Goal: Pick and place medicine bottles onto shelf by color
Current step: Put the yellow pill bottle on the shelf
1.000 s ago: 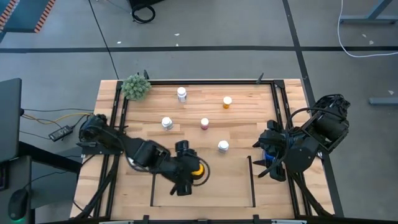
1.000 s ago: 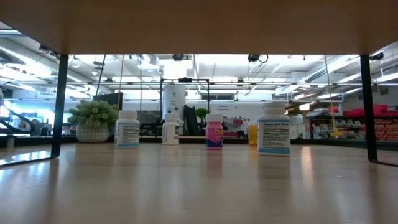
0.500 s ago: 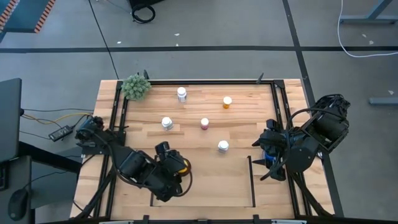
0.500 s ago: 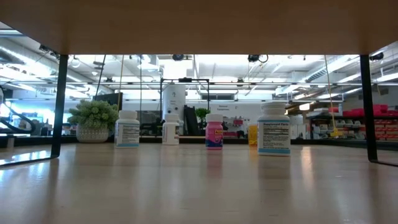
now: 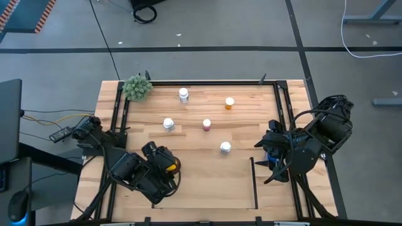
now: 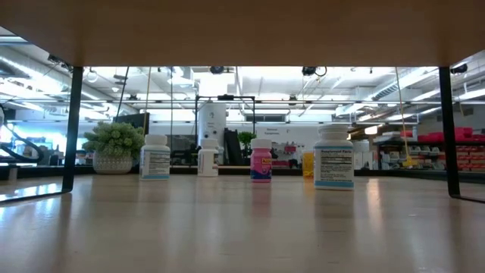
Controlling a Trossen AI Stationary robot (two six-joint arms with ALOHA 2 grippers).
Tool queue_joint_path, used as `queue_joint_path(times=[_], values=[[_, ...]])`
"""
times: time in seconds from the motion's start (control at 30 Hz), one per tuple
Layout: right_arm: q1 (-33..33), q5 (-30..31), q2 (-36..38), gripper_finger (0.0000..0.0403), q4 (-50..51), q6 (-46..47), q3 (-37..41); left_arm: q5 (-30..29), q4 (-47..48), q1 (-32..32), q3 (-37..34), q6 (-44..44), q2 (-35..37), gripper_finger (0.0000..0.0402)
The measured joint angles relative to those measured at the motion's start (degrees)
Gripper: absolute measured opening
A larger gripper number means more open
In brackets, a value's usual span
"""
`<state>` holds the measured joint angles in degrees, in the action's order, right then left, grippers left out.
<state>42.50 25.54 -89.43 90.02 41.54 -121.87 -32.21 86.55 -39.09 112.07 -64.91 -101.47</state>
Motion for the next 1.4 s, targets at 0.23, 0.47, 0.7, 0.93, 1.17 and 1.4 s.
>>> queue_joint_path(times=[0.23,0.47,0.7,0.93,1.17,1.4], values=[[0.00,0.00,0.00,0.0277,0.00,-0.02,-0.01,0.48,-1.87,-2.05,0.00,-3.90,0.00,0.0226],[0.00,-0.02,0.00,0.0277,0.00,-1.26,-0.02,3.93,-7.79,-5.29,0.07,-8.17,0.05,0.0234],[0.02,-0.02,0.00,0.0277,0.00,-2.97,-0.02,4.55,-7.33,-8.80,0.11,-12.47,0.11,0.0225],[0.02,-0.02,0.00,0.0277,0.00,-3.76,-0.02,4.95,-7.62,-9.44,0.11,-10.91,0.11,0.0236],[0.01,-0.02,0.00,0.0277,0.00,-3.92,-0.02,6.33,-7.10,-8.36,1.85,-6.58,-0.15,0.0232],[0.00,-0.02,0.00,0.0277,-0.01,-4.69,-0.01,7.35,-7.05,-7.95,2.37,-3.15,-0.22,0.0239]])
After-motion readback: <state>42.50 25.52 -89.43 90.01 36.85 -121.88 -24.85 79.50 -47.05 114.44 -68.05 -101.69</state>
